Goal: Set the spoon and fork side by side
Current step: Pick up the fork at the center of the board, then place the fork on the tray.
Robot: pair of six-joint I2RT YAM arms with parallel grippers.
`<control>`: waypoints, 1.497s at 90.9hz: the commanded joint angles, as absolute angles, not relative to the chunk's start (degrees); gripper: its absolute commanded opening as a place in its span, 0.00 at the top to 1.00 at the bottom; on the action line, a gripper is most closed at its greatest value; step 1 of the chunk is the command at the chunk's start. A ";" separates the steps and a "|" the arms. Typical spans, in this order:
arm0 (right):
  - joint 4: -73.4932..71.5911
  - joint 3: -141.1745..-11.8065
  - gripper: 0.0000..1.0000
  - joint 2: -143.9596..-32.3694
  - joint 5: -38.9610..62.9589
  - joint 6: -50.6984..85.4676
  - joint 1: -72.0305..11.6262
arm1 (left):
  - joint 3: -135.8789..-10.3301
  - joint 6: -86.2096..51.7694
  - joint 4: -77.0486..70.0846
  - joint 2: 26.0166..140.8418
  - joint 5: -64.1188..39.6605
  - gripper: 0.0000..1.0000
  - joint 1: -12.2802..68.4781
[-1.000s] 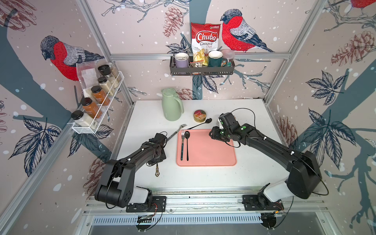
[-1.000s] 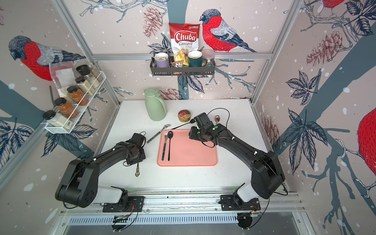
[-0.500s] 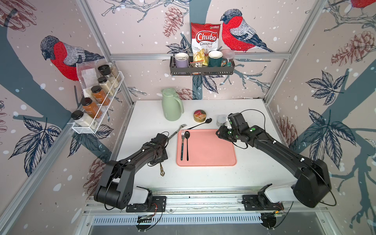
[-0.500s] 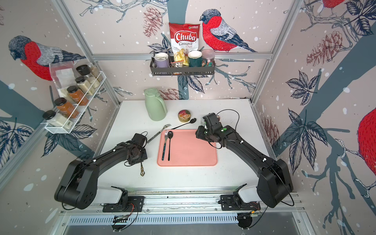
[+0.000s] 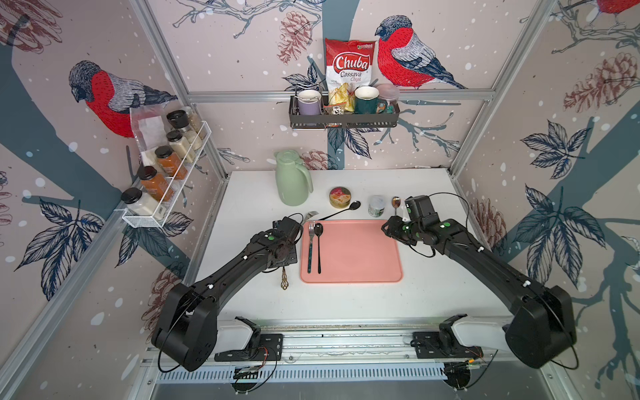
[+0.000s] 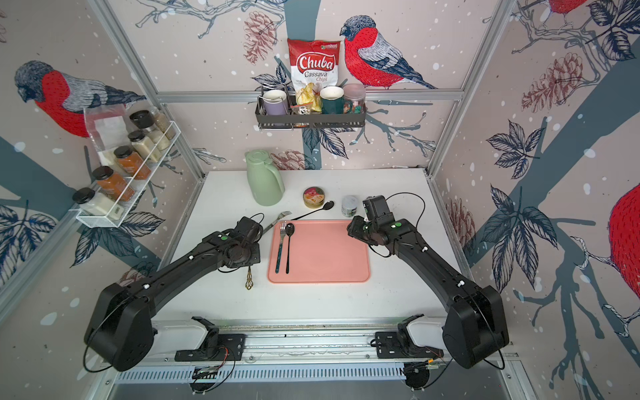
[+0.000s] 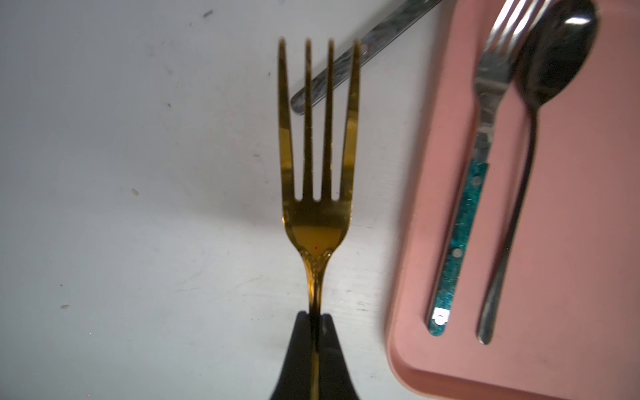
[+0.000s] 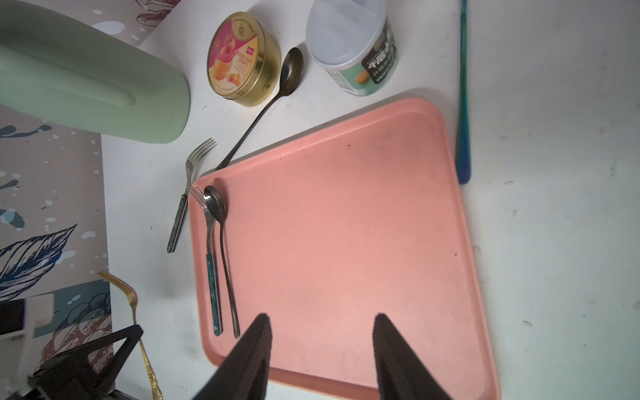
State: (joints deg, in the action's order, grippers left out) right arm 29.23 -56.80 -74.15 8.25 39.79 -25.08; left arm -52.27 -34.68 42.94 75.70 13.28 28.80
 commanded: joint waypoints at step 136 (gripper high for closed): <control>30.53 -51.06 0.50 -66.48 12.58 37.52 -16.97 | -81.34 -44.05 38.76 115.49 15.83 0.88 43.84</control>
